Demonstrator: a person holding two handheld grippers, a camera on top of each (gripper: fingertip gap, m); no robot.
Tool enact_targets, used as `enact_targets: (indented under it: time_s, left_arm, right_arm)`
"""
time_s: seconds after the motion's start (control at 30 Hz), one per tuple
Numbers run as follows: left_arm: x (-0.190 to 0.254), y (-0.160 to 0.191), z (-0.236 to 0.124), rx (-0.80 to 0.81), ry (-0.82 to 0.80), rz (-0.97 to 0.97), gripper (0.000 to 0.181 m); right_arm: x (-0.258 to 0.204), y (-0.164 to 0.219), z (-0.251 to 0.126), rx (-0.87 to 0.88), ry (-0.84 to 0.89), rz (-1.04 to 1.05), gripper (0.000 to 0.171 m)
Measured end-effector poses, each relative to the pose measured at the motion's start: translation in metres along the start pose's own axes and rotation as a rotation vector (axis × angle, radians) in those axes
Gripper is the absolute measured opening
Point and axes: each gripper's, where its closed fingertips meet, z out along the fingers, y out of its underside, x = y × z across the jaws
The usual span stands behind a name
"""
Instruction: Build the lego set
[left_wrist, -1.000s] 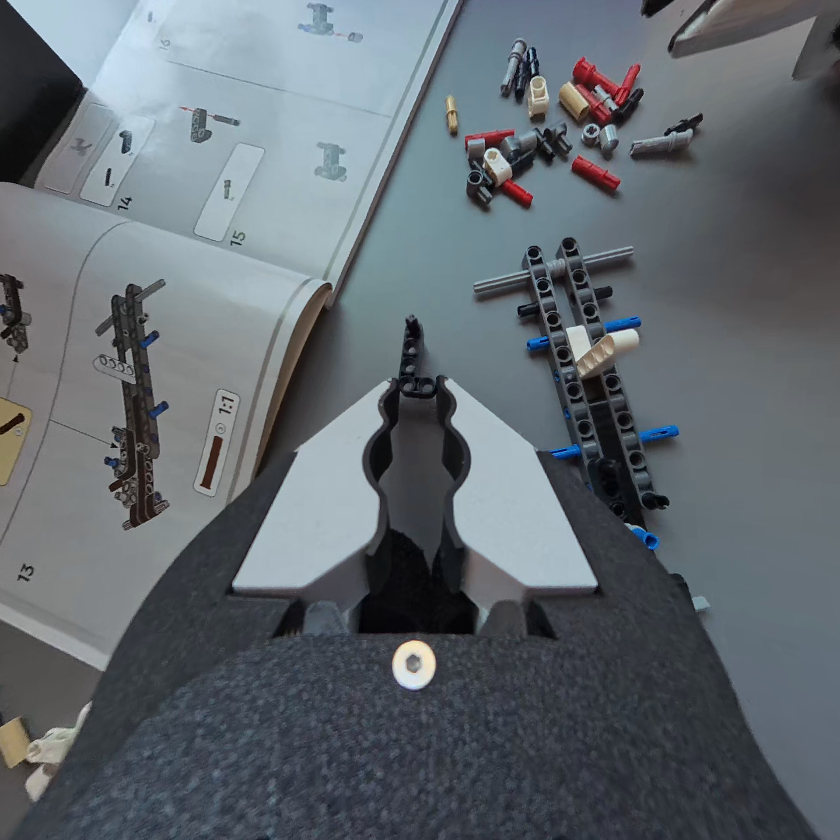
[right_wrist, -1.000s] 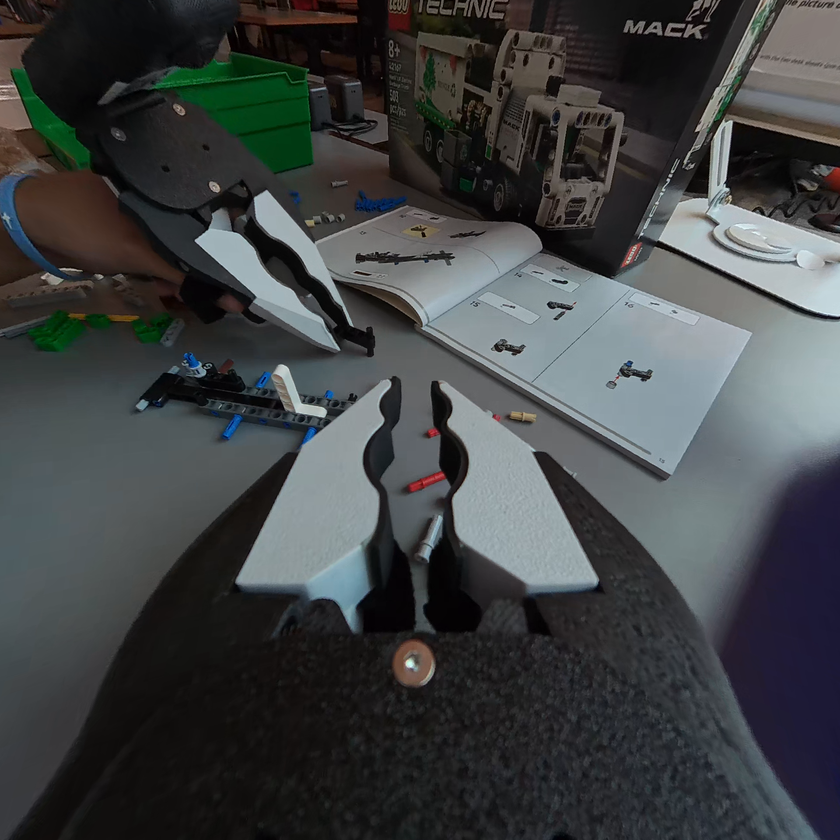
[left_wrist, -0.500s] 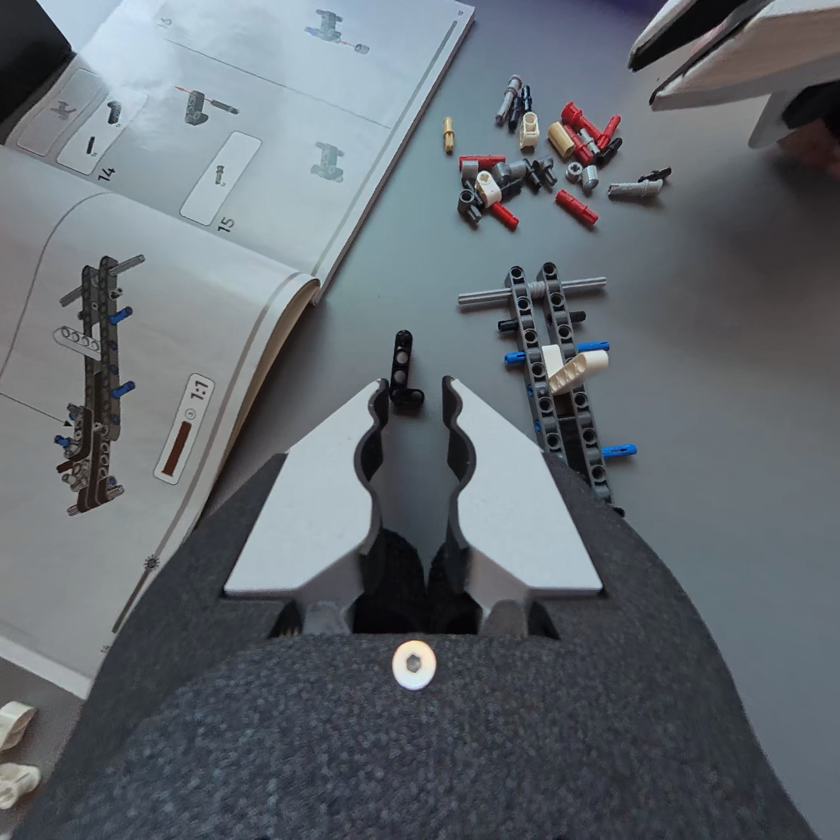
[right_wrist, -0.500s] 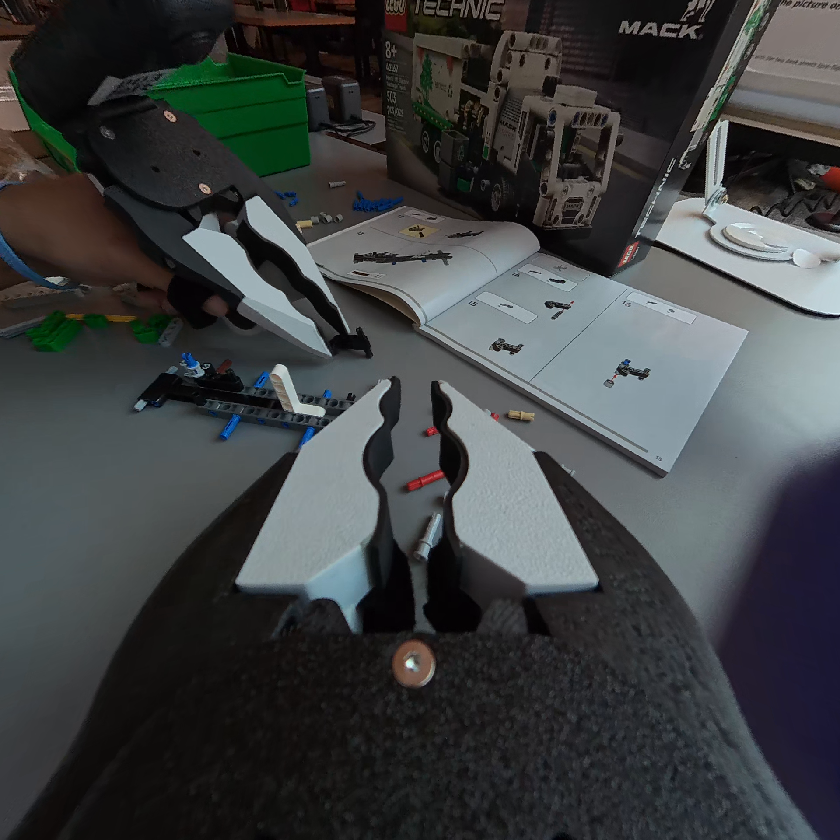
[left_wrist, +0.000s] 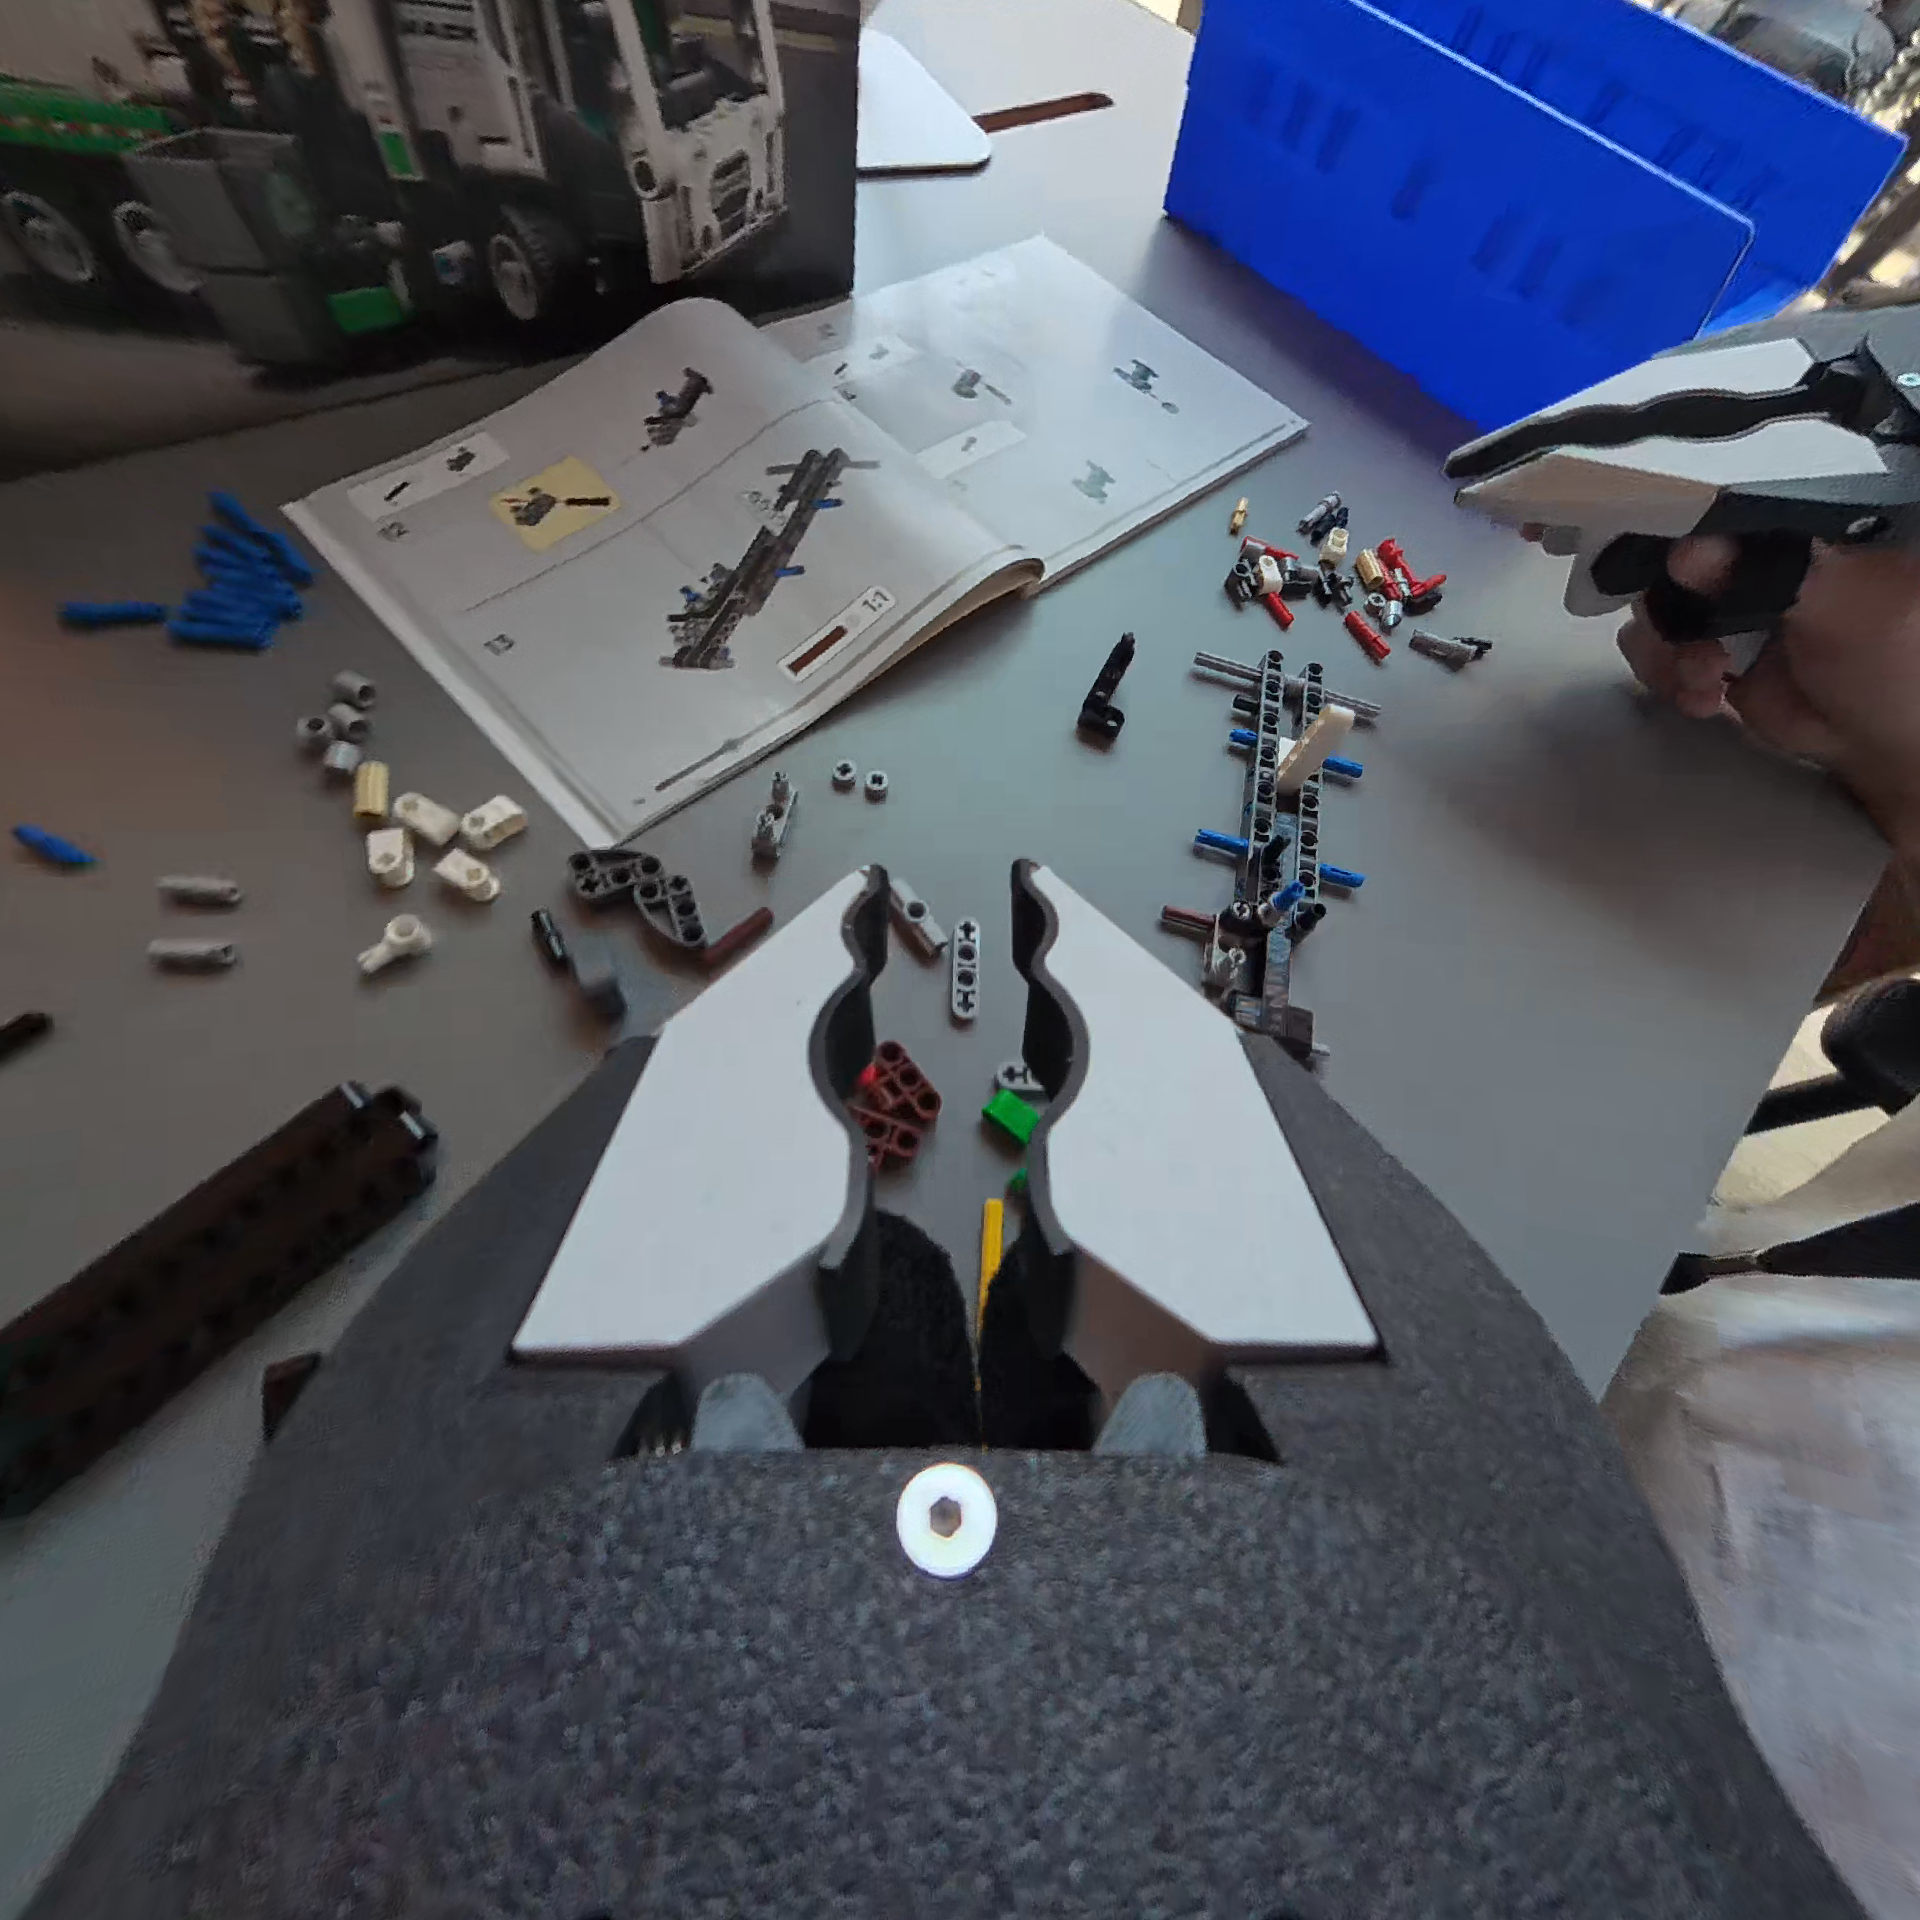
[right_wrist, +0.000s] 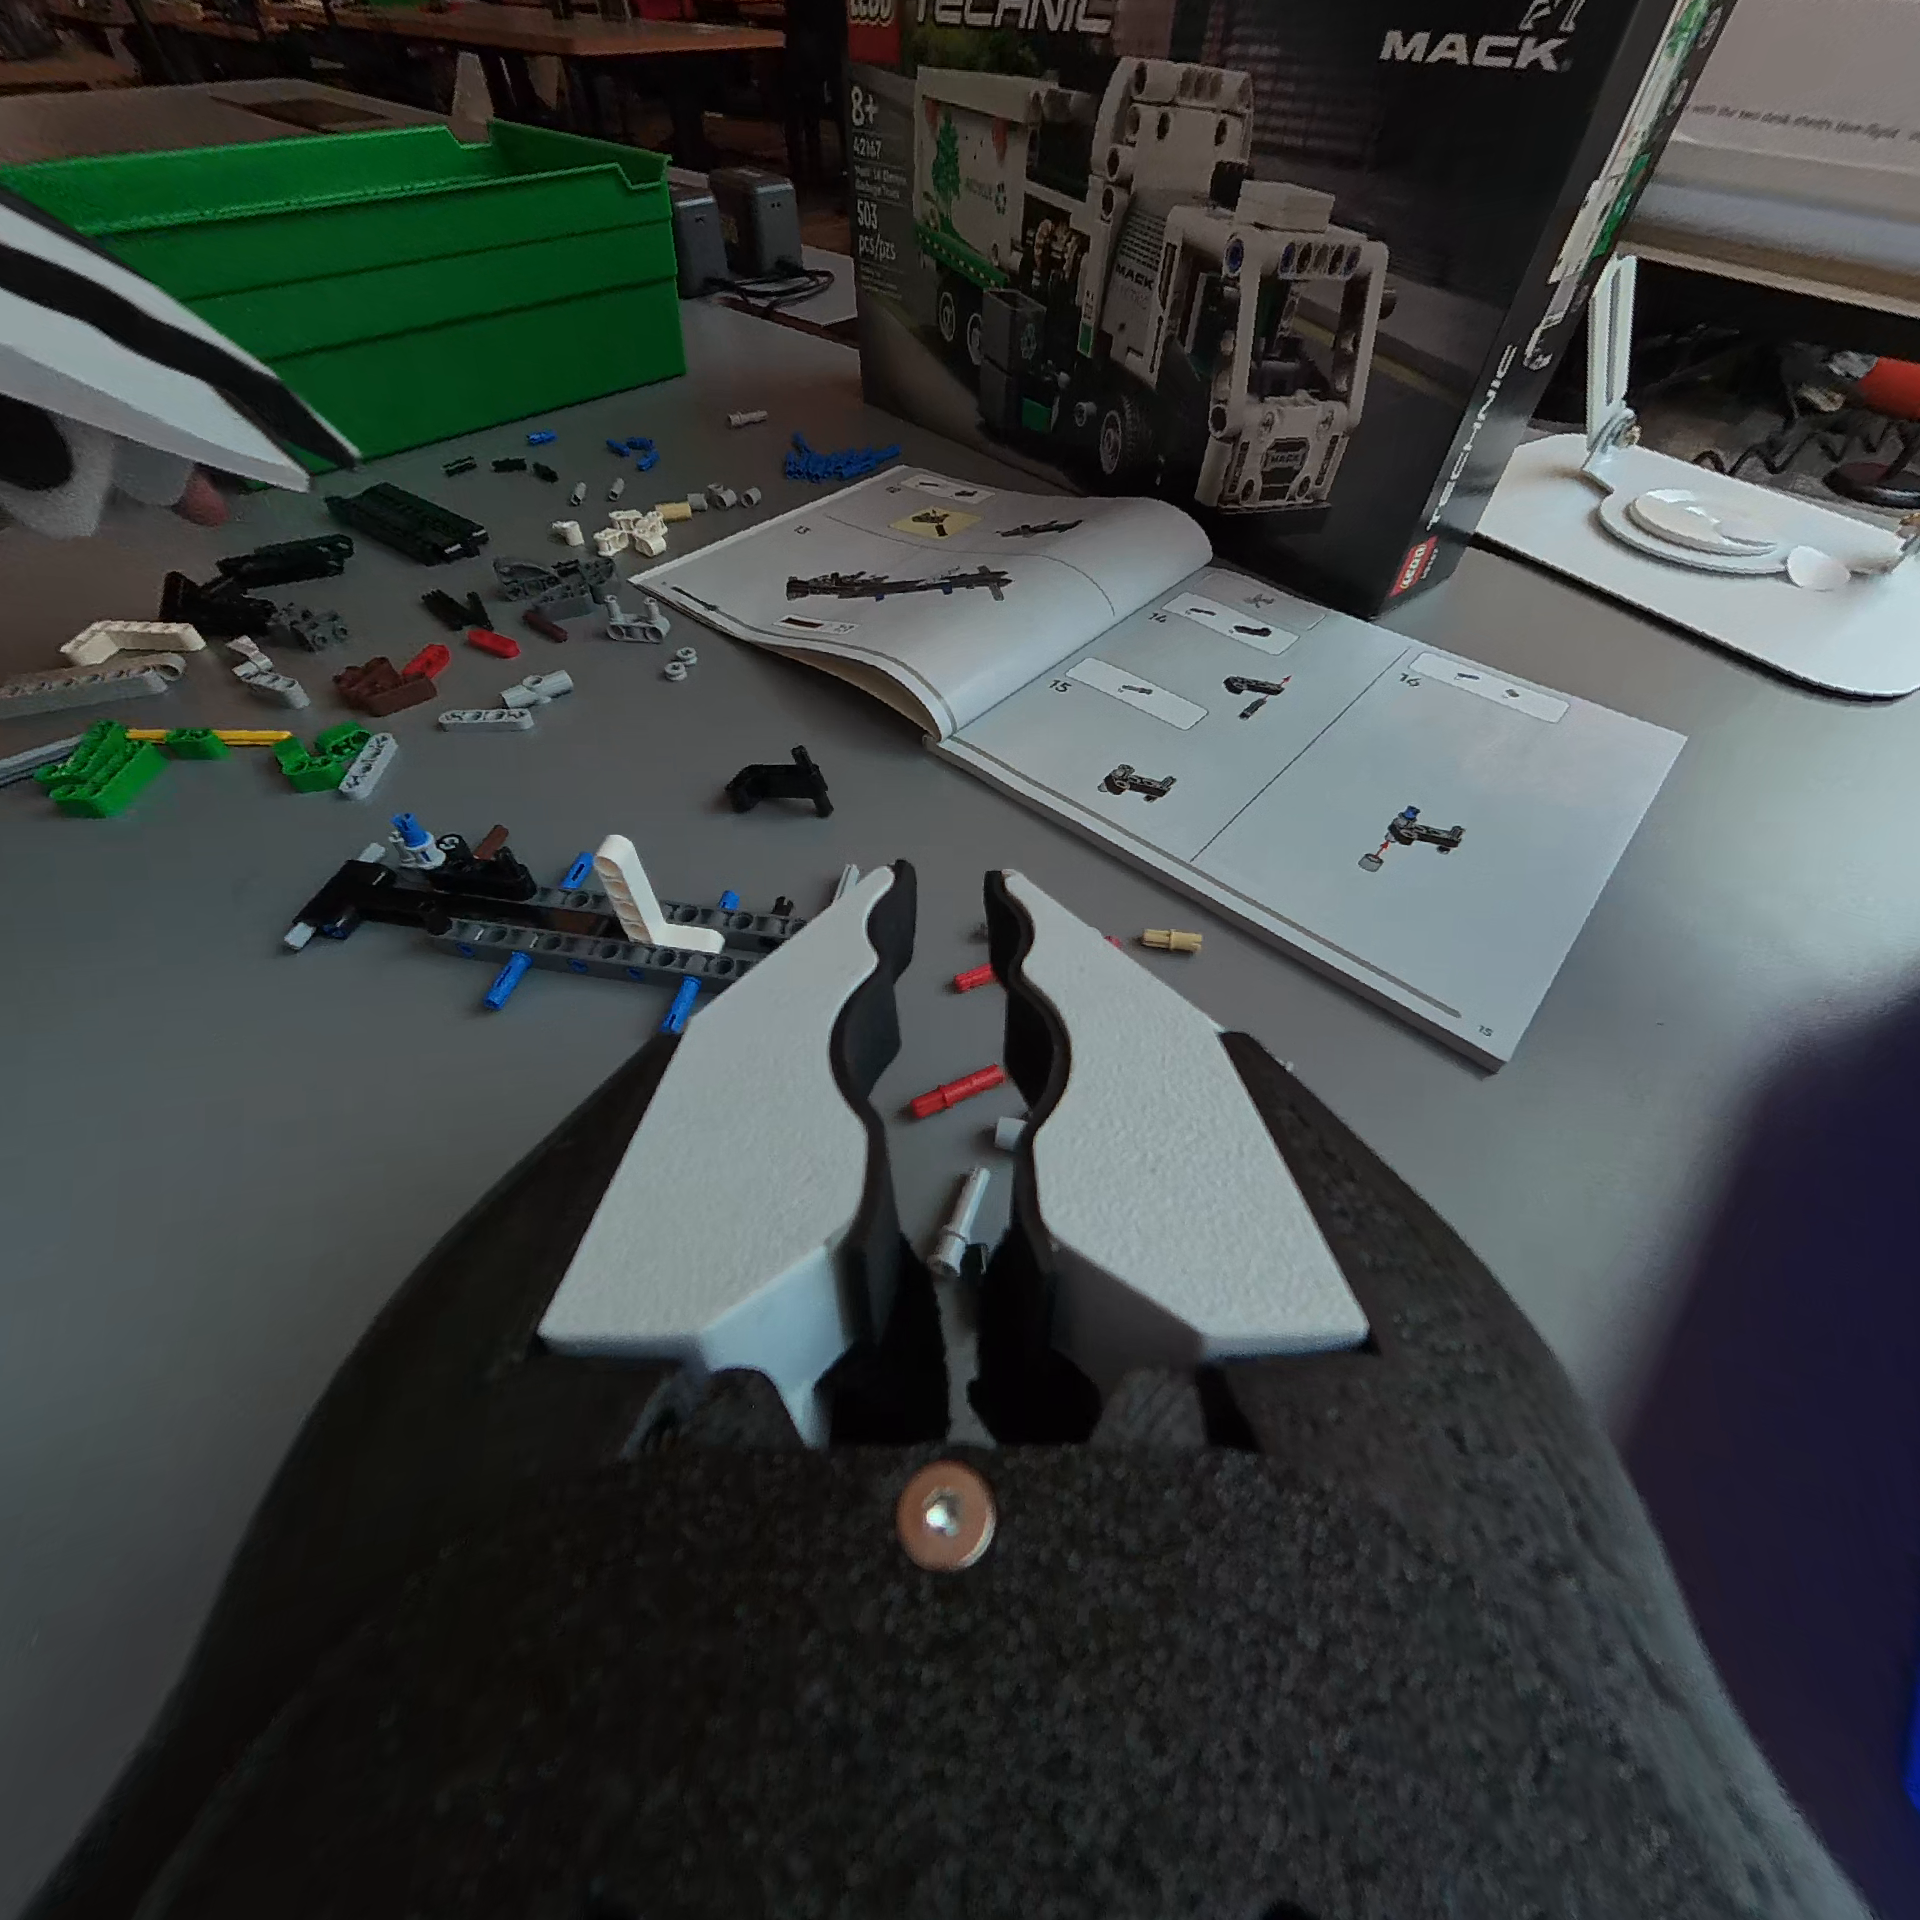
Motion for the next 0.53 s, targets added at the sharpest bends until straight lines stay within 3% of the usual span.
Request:
enact_targets:
  time_s: [0.2, 0.53]
  left_arm:
    - [0.007, 0.015, -0.03, 0.117, -0.058, -0.019, 0.02]
    - [0.027, 0.011, -0.01, 0.152, 0.042, -0.002, 0.016]
  right_arm:
    - [0.053, 0.013, -0.013, -0.088, 0.242, 0.007, 0.008]
    - [0.077, 0.032, -0.025, -0.148, 0.237, 0.1, 0.016]
